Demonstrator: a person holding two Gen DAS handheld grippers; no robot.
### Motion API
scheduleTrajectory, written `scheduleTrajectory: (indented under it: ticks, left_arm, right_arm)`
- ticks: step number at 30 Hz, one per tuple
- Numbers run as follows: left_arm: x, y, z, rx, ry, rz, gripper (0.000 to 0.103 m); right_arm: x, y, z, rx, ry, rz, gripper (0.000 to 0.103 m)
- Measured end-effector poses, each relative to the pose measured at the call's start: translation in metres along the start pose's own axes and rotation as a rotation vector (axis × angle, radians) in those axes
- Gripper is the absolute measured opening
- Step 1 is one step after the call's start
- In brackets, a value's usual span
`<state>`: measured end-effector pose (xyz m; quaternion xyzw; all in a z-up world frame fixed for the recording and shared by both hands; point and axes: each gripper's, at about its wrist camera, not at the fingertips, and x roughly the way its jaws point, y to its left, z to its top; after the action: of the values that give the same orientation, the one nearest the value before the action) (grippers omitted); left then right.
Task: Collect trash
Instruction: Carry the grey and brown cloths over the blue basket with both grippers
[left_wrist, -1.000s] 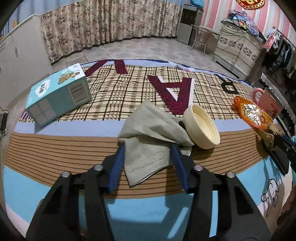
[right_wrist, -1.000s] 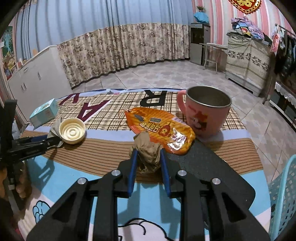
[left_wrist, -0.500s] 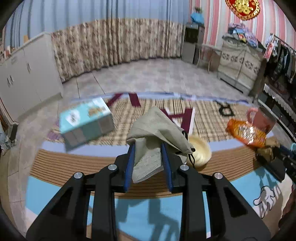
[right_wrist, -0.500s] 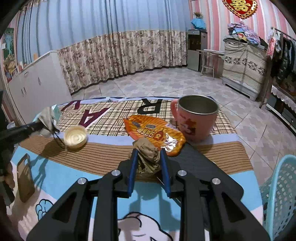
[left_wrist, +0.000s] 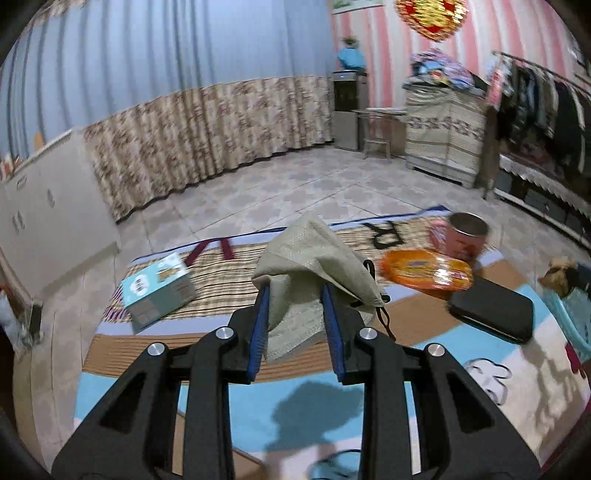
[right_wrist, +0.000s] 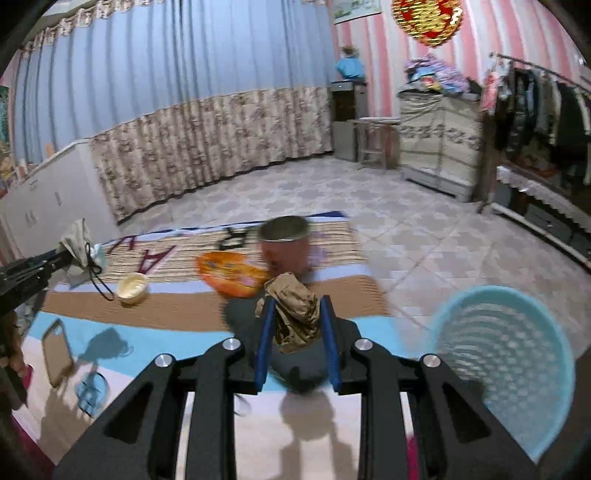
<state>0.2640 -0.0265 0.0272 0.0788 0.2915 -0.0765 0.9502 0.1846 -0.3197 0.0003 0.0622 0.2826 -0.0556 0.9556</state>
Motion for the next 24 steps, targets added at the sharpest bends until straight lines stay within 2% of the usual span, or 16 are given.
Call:
scheduleTrajectory:
  ticks: [3,7,11,17,24]
  left_arm:
    - [-0.008,-0.035,0.006,0.026,-0.007,-0.036,0.027]
    - [-0.020,-0.083,0.014,0.035,-0.021,-0.125,0.027]
    - [-0.031,-0.136,0.014,0.079,-0.041,-0.166,0.028]
    - [-0.034,-0.203,0.006,0.117,-0.019,-0.245,0.028]
    - [-0.035,-0.261,0.000,0.153,-0.005,-0.292,0.028]
  right_arm:
    - [-0.020,-0.039,-0.006,0.036,-0.001,-0.060,0.025]
    - [-0.041,-0.086,-0.018,0.074,-0.002,-0.115,0.025]
    - [-0.058,-0.130,-0.027,0.120,-0.005,-0.160,0.025]
    - [-0.071,-0.169,-0.035,0.157,-0.010,-0.200,0.025]
    - [-0.080,-0.201,-0.033,0.211,-0.034,-0.223,0.025]
